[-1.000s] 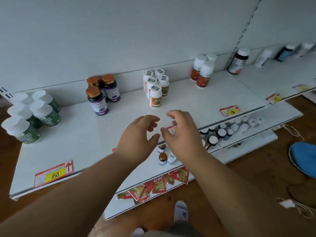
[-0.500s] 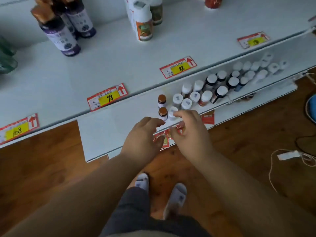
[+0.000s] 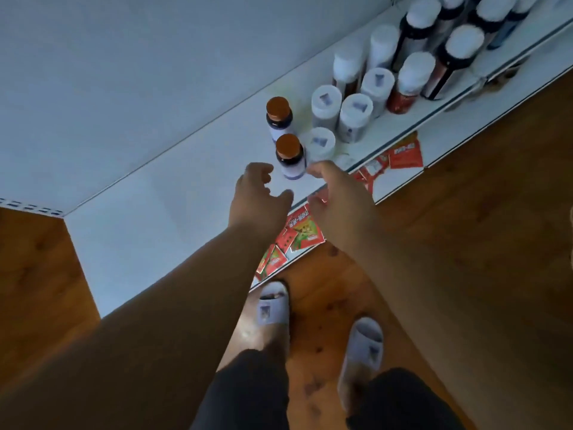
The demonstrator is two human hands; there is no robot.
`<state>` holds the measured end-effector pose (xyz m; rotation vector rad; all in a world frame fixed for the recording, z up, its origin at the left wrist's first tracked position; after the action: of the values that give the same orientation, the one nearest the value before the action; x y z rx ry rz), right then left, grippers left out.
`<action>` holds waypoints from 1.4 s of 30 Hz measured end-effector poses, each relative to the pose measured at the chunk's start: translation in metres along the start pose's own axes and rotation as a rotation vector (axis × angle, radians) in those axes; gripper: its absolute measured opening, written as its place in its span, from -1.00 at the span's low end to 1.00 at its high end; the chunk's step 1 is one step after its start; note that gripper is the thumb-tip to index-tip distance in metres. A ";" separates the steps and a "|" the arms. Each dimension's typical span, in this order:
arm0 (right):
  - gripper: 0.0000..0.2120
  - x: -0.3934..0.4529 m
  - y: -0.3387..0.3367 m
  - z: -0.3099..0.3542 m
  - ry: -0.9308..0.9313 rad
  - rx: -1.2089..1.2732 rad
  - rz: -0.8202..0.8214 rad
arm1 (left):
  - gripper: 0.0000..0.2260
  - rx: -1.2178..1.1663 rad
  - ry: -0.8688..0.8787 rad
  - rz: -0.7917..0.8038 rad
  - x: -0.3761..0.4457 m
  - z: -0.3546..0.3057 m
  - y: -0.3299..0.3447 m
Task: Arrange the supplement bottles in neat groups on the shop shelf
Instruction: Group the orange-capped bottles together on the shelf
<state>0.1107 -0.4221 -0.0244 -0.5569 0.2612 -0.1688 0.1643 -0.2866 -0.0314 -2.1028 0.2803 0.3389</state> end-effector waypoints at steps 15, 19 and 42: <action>-0.54 0.000 0.012 -0.021 0.169 0.234 0.002 | -0.74 -0.050 0.012 -0.045 0.017 0.003 -0.012; -0.38 -0.049 -0.014 0.034 0.140 0.303 0.105 | -0.68 -0.246 -0.072 0.043 -0.056 -0.005 -0.059; -0.79 -0.169 -0.191 0.330 -0.164 0.419 0.240 | -0.75 -0.776 0.225 0.029 -0.247 -0.135 -0.328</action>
<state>0.0280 -0.3788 0.3822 -0.1193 0.1251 0.0560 0.0588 -0.2148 0.3820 -2.9134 0.3474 0.2466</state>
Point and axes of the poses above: each hand's wrist, its own x-axis towards the middle knuckle, its own y-axis out of the palm, z = x × y, the point moved 2 cm from there along x, towards the middle knuckle, and after that the axes turned 12 degrees about x, right-handed, at the moved point
